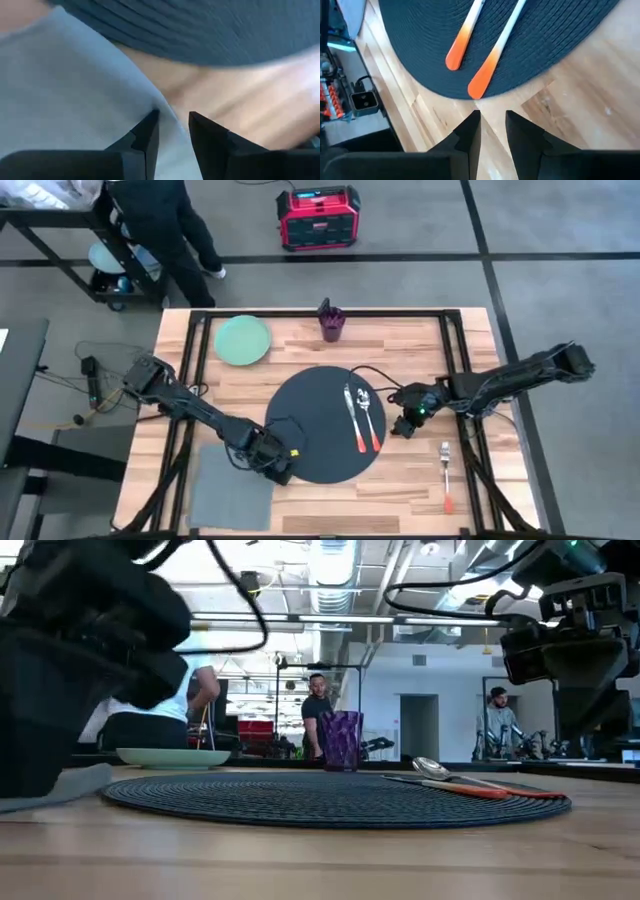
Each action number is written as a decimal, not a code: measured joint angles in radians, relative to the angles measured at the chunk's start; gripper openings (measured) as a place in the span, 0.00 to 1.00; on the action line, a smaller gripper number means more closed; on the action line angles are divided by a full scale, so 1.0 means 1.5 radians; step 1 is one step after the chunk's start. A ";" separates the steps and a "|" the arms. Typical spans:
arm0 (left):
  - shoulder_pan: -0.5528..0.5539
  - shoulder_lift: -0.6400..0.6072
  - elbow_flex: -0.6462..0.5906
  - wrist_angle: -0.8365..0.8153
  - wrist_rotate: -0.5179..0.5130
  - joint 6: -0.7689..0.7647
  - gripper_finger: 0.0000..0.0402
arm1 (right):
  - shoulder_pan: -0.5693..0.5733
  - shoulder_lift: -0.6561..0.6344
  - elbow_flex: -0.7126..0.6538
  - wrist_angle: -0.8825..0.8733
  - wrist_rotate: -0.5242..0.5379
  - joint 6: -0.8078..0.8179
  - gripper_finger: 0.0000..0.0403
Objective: Set table place
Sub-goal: Fold the table napkin
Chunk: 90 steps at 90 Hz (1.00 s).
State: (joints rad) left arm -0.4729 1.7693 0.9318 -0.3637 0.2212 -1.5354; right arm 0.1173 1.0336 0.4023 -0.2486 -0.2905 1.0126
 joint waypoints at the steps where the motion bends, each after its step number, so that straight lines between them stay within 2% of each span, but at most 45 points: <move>1: 0.000 0.003 0.000 0.007 0.001 0.001 0.23 | 0.000 0.000 0.000 0.000 -0.002 0.000 0.19; 15: 0.008 0.019 -0.001 0.034 0.006 -0.013 0.20 | 0.000 0.000 0.000 -0.001 -0.012 0.000 0.19; 31: 0.014 0.018 -0.002 0.024 0.000 0.013 0.02 | 0.000 0.000 0.000 -0.003 -0.013 -0.011 0.19; 53: 0.014 0.016 0.001 -0.005 -0.030 0.005 0.00 | 0.000 0.000 0.000 -0.004 -0.013 -0.014 0.19; 63: 0.007 -0.003 0.033 -0.071 -0.072 0.022 0.00 | 0.000 0.000 0.000 -0.005 -0.013 -0.015 0.19; 70: 0.004 -0.019 0.063 -0.174 -0.117 0.036 0.00 | 0.000 0.000 0.000 -0.005 -0.013 -0.019 0.19; 90: -0.004 -0.075 0.153 -0.322 -0.170 0.044 0.00 | 0.000 0.000 0.000 -0.012 -0.013 -0.030 0.19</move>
State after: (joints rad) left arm -0.4786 1.6567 1.1615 -0.8473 -0.0341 -1.4689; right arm 0.1173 1.0336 0.4023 -0.2672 -0.3099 0.9672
